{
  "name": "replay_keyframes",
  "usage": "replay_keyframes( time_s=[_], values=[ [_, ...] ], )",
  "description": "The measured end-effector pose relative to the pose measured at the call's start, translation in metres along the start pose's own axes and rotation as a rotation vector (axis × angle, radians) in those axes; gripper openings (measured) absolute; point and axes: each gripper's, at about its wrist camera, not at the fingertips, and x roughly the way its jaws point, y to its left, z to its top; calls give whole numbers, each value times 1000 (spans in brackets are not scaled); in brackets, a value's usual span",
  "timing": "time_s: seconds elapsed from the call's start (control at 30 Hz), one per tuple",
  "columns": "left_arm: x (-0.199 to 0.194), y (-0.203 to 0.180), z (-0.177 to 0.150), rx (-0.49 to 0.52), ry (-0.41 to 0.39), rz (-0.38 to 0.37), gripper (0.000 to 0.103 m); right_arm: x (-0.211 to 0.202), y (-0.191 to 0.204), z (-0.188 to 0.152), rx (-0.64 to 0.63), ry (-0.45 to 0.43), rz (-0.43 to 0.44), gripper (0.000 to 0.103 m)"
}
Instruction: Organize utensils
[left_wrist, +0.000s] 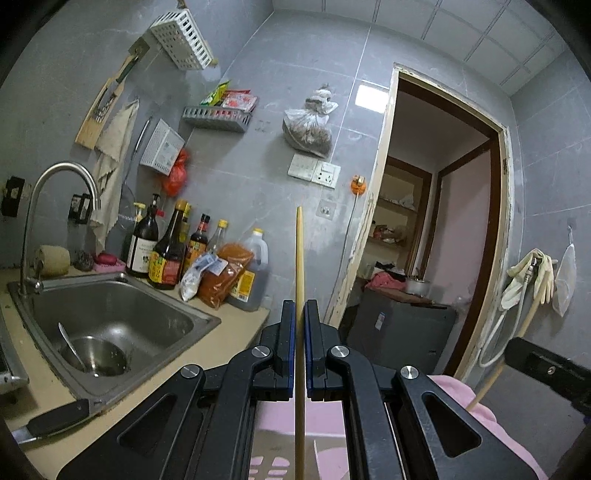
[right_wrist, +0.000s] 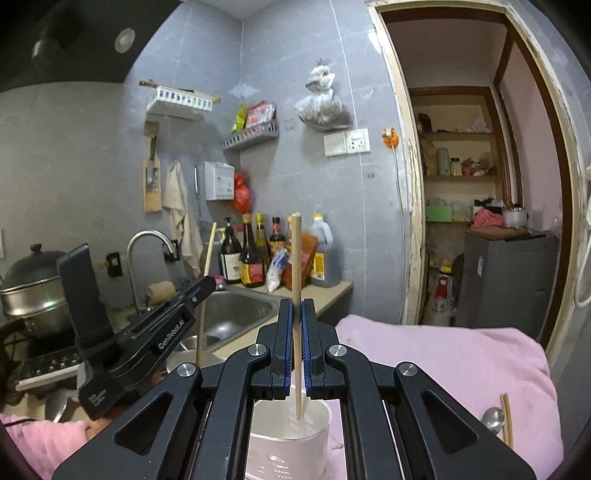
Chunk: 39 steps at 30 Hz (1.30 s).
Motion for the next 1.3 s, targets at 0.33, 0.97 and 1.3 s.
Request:
replay_keyframes(
  time_s=[0.33,0.97,1.3],
  values=[
    [-4,-1,-12,-12,77,-1,3,19,-6,-17,37,78,17,3],
    [-30,-36,2,7,139,-44,63,-16,-38,-8,127,-19,76,53],
    [-46,-76,9,52,127,-117,94,-74,-76,6,76,-163,-101,85]
  ],
)
